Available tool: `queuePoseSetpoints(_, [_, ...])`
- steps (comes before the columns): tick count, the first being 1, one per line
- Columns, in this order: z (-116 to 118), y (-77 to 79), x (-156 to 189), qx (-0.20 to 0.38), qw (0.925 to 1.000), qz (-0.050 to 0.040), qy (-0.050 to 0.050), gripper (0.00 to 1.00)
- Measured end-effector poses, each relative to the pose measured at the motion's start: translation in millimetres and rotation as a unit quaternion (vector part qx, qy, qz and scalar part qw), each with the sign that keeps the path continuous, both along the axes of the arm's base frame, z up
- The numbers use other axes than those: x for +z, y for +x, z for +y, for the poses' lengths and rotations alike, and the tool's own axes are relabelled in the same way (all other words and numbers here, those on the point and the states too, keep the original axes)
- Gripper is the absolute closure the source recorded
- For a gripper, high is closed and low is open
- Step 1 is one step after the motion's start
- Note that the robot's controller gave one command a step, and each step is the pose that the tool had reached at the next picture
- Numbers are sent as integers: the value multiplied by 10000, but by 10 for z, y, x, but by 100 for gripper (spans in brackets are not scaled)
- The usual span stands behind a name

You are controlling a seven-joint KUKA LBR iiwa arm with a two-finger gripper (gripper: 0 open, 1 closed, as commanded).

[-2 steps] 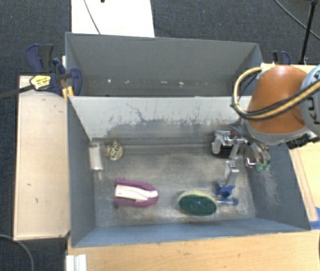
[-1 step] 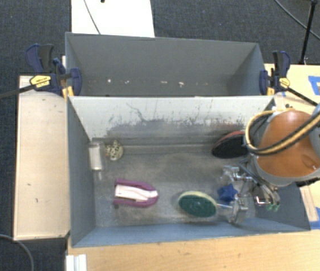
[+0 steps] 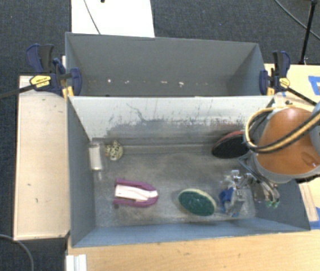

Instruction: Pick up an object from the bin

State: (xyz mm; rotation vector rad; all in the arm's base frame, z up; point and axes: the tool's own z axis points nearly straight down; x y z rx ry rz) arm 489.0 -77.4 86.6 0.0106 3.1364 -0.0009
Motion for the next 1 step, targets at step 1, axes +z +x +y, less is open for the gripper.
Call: queuePoseSetpoints(1, [96,90,1187,0,10000,-29,-4,100])
